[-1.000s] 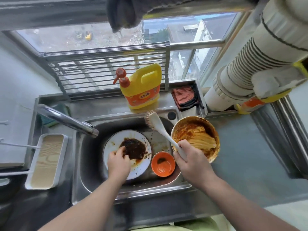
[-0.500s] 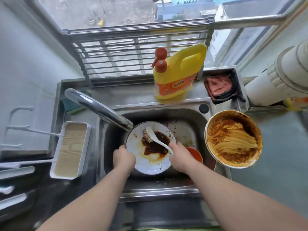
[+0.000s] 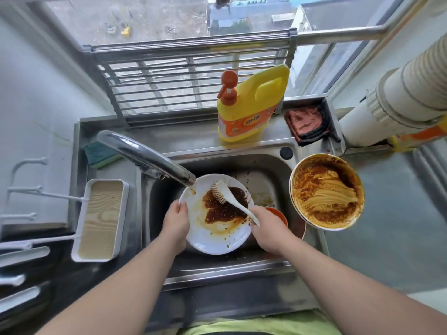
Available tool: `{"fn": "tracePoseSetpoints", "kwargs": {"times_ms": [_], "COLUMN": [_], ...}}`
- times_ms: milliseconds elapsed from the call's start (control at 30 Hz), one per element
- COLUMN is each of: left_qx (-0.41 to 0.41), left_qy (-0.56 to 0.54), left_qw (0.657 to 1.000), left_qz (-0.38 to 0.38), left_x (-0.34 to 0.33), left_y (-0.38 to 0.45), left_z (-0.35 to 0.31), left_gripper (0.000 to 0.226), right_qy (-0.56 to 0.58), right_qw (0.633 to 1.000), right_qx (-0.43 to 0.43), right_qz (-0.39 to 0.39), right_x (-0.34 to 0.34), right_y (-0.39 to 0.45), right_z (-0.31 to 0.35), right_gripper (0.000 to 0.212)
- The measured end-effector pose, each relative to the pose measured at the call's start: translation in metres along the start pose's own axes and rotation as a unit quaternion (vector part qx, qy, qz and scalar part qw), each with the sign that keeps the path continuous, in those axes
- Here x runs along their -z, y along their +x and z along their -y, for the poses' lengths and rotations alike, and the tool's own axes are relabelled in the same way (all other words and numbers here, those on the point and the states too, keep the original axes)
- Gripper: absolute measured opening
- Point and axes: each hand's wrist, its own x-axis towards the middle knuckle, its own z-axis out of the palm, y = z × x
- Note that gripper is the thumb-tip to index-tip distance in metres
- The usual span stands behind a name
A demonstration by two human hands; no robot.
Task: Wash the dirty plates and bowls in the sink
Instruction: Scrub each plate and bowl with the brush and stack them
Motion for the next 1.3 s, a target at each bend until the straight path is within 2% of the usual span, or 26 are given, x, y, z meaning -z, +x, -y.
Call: {"fn": "tracePoseSetpoints", "kwargs": {"times_ms": [100, 167, 267, 400, 500, 600, 667, 800, 900, 1000, 1067, 1167, 1233, 1300], "left_qx": [-0.021, -0.029, -0.053, -0.13, -0.161, -0.114, -0.09, -0.069, -0.021, 0.014, 0.041, 0.081, 0.095, 0.094], "left_qy": [-0.007, -0.015, -0.036, 0.014, 0.051, 0.012, -0.035, -0.081, -0.147, -0.204, -0.23, -0.258, -0.268, -0.268], "left_qw": [1.0, 0.999, 0.998, 0.991, 0.985, 0.989, 0.99, 0.989, 0.982, 0.971, 0.966, 0.961, 0.958, 0.957], "left_qz": [-0.001, -0.008, 0.003, 0.004, -0.047, -0.091, -0.101, -0.107, -0.115, -0.12, -0.114, -0.065, -0.047, -0.055], "left_x": [0.015, 0.023, 0.028, 0.022, 0.015, 0.009, 0.004, -0.002, -0.003, -0.002, -0.005, -0.017, -0.021, -0.018], "left_y": [-0.007, -0.016, -0.034, -0.061, -0.069, -0.071, -0.073, -0.076, -0.065, -0.052, -0.049, -0.055, -0.062, -0.061], "left_z": [-0.001, -0.003, -0.007, -0.011, -0.008, -0.007, -0.005, 0.0, -0.005, -0.013, -0.01, 0.003, 0.005, 0.004], "left_gripper": [0.024, 0.024, 0.029, 0.036, 0.038, 0.038, 0.04, 0.04, 0.039, 0.037, 0.036, 0.036, 0.035, 0.038], "right_qy": [-0.031, -0.062, -0.045, 0.027, 0.102, 0.228, 0.245, 0.201, 0.131, 0.078, 0.078, 0.012, -0.051, -0.111], "right_qw": [0.999, 0.997, 0.998, 0.999, 0.995, 0.973, 0.969, 0.979, 0.99, 0.996, 0.996, 0.999, 0.998, 0.994], "right_qx": [-0.009, -0.039, -0.043, -0.019, 0.018, 0.041, 0.041, -0.021, -0.06, -0.045, -0.019, 0.039, 0.03, -0.01], "right_qz": [-0.029, -0.025, -0.012, -0.004, 0.009, 0.022, 0.005, -0.029, -0.004, 0.025, 0.047, 0.033, -0.007, -0.016], "right_x": [0.016, 0.022, 0.017, -0.003, -0.027, -0.047, -0.053, -0.044, -0.034, -0.037, -0.041, -0.036, -0.022, -0.003], "right_y": [-0.023, -0.038, -0.056, -0.07, -0.077, -0.079, -0.069, -0.037, -0.037, -0.07, -0.091, -0.083, -0.062, -0.048], "right_z": [-0.01, -0.014, -0.011, 0.005, 0.018, 0.042, 0.058, 0.063, 0.037, 0.019, 0.03, 0.062, 0.066, 0.05], "right_gripper": [0.01, 0.017, 0.019, 0.028, 0.027, 0.025, 0.027, 0.034, 0.035, 0.028, 0.028, 0.032, 0.031, 0.04]}}
